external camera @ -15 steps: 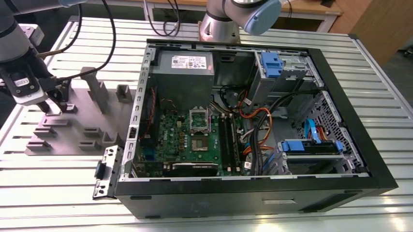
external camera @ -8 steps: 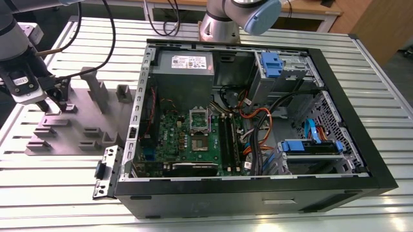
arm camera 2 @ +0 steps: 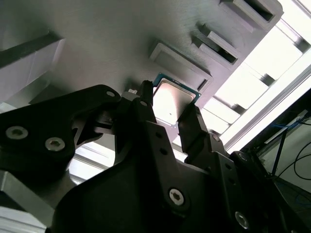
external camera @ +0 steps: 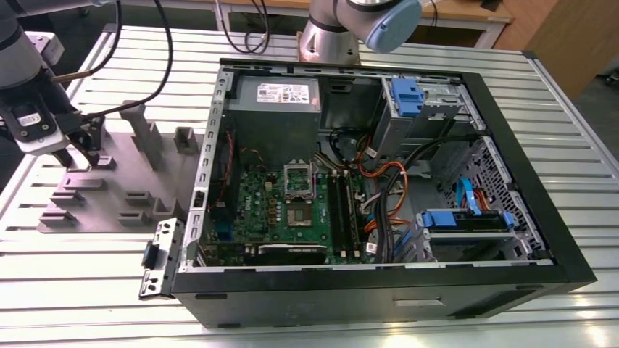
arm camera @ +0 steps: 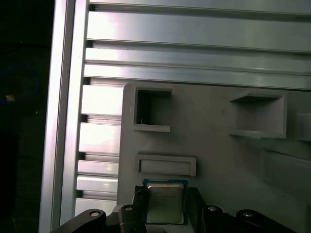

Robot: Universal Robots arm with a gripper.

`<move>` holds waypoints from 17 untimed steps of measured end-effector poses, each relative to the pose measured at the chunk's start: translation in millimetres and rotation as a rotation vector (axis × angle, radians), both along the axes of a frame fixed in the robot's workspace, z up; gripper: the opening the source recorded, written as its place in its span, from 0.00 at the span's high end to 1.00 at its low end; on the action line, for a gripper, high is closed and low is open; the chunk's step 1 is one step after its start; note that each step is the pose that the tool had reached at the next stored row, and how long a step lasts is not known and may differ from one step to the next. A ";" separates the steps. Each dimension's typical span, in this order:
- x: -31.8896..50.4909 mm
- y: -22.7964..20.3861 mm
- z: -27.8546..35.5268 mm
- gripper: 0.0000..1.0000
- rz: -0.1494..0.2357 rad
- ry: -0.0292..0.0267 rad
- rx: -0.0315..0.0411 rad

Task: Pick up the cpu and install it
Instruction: 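Pick up the cpu and move it towards the insertion slot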

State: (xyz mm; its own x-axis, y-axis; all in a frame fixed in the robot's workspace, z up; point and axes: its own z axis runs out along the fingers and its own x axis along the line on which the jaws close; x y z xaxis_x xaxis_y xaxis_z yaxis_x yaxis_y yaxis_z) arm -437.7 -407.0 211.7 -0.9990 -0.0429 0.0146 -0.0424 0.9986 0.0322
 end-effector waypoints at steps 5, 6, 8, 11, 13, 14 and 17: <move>0.1 0.0 4.6 0.55 0.000 -0.0002 0.0002; 0.1 0.0 5.2 0.55 0.000 -0.0003 0.0002; 0.2 0.0 6.2 0.55 0.000 -0.0004 0.0002; 0.1 0.0 6.4 0.55 0.000 -0.0004 0.0002; 0.1 0.0 6.9 0.55 0.000 -0.0002 0.0001; 0.1 0.0 7.1 0.55 0.000 -0.0001 0.0001; 0.1 0.0 7.9 0.55 0.000 -0.0001 0.0001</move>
